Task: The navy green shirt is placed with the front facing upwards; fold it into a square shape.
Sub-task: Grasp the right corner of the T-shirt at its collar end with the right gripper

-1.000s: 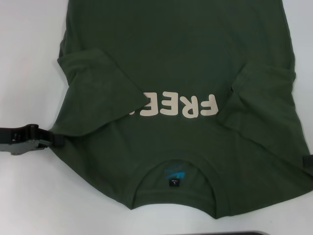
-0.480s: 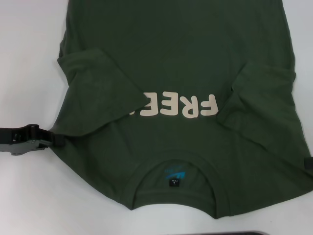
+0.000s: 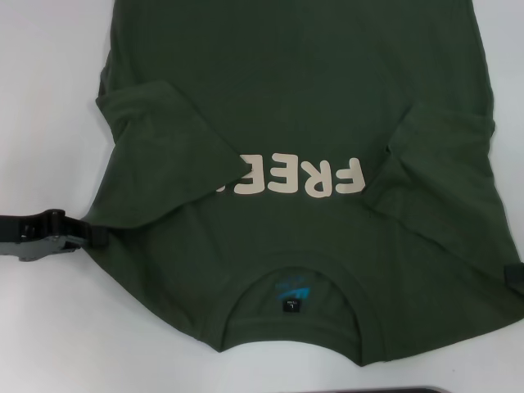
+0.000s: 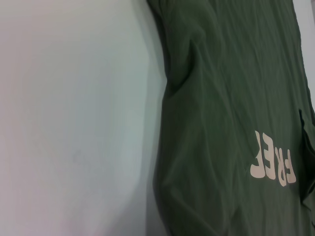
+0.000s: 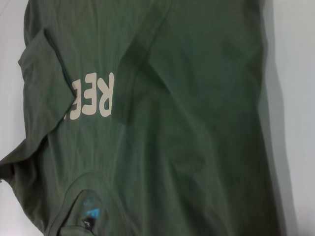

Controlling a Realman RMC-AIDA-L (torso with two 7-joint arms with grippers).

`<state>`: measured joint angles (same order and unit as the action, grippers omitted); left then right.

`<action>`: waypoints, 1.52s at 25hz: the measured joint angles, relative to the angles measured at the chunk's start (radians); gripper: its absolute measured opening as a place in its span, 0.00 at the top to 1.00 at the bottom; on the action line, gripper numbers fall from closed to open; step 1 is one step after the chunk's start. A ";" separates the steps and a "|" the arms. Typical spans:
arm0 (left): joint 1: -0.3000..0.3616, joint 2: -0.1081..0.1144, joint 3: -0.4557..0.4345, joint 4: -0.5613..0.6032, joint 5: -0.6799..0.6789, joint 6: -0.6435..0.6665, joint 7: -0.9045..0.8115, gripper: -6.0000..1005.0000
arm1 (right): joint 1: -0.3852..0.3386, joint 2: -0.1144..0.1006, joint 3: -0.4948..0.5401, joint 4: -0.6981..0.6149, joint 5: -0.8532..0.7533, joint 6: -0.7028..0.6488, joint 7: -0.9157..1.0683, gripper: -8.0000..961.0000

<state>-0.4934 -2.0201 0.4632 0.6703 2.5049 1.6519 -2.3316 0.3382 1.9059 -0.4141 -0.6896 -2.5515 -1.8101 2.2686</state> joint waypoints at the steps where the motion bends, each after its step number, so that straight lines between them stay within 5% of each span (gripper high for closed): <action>1: 0.000 0.000 0.000 0.000 0.000 0.000 0.000 0.97 | 0.000 0.001 0.000 0.000 -0.001 0.000 0.000 0.02; 36: -0.005 -0.005 0.002 0.000 0.000 0.002 0.002 0.97 | 0.019 0.056 -0.014 -0.006 -0.009 0.038 -0.042 0.16; 38: -0.005 -0.005 0.002 0.000 0.000 0.003 0.002 0.97 | 0.019 0.055 -0.011 -0.006 -0.010 0.035 -0.043 0.26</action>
<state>-0.4987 -2.0248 0.4648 0.6704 2.5049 1.6544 -2.3300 0.3574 1.9612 -0.4249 -0.6961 -2.5611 -1.7753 2.2259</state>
